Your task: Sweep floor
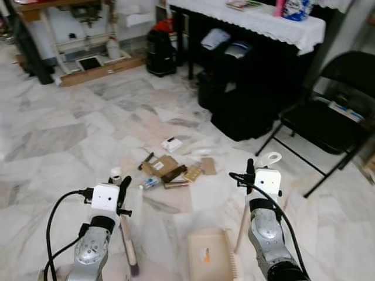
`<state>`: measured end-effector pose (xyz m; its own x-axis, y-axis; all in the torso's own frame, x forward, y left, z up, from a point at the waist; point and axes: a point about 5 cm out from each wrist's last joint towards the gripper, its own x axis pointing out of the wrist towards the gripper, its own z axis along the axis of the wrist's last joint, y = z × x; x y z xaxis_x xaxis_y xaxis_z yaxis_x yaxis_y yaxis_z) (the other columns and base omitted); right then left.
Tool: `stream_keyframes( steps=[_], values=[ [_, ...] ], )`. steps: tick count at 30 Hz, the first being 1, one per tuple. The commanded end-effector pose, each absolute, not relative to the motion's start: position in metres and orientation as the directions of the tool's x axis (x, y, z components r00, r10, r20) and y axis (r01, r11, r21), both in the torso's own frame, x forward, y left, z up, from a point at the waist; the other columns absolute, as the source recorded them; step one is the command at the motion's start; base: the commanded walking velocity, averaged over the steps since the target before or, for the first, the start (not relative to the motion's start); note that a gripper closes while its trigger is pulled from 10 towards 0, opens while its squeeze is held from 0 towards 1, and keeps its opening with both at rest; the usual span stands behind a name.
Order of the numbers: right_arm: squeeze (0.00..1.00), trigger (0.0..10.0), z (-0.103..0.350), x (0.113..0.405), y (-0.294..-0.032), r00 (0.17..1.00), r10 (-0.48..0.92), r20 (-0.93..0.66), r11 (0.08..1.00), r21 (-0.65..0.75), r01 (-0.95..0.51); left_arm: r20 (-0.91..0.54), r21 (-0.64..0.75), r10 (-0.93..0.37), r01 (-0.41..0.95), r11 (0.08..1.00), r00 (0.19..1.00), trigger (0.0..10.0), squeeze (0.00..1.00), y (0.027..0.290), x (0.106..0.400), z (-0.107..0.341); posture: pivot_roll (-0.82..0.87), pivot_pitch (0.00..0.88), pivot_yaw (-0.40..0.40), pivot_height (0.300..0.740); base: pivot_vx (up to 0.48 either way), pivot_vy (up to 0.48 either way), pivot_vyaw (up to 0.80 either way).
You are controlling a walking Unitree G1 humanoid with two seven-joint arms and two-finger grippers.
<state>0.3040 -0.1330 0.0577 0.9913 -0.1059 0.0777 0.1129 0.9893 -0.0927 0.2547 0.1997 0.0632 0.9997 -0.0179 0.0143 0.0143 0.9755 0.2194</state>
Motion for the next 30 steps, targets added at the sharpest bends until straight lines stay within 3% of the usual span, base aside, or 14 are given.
stream_keyframes(
  steps=[1, 11, 16, 30],
  values=[
    [0.00, 10.0, 0.0646, 0.3072, -0.1422, 0.985, -0.133, 0.114, 0.986, -0.086, 0.143, 0.080, 0.220, -0.048, 0.029, 0.975, 0.996, 10.0, 0.00, 0.1918, 0.2618, 0.0769, 0.17, 0.012, 0.002, 0.740, 0.330, 0.000, 0.00],
    [0.00, 10.0, 0.0640, 0.3081, -0.1419, 0.985, -0.138, 0.103, 0.986, -0.076, 0.146, 0.081, 0.218, -0.051, 0.032, 0.975, 0.995, 10.0, 0.00, 0.1910, 0.2615, 0.0770, 0.17, 0.011, 0.001, 0.740, 0.326, 0.000, 0.00],
    [0.00, 10.0, 0.0637, 0.3081, -0.1419, 0.986, -0.135, 0.102, 0.987, -0.076, 0.143, 0.080, 0.219, -0.050, 0.032, 0.975, 0.995, 10.0, 0.00, 0.1908, 0.2613, 0.0771, 0.18, 0.012, 0.001, 0.740, 0.325, 0.000, -0.64],
    [0.00, 10.0, 0.0640, 0.3077, -0.1394, 0.985, -0.129, 0.110, 0.987, -0.077, 0.138, 0.080, 0.222, -0.049, 0.030, 0.975, 0.996, 10.0, 0.00, 0.1929, 0.2609, 0.0775, 0.18, 0.016, 0.003, 0.740, 0.326, 0.000, 0.00]
  ],
)
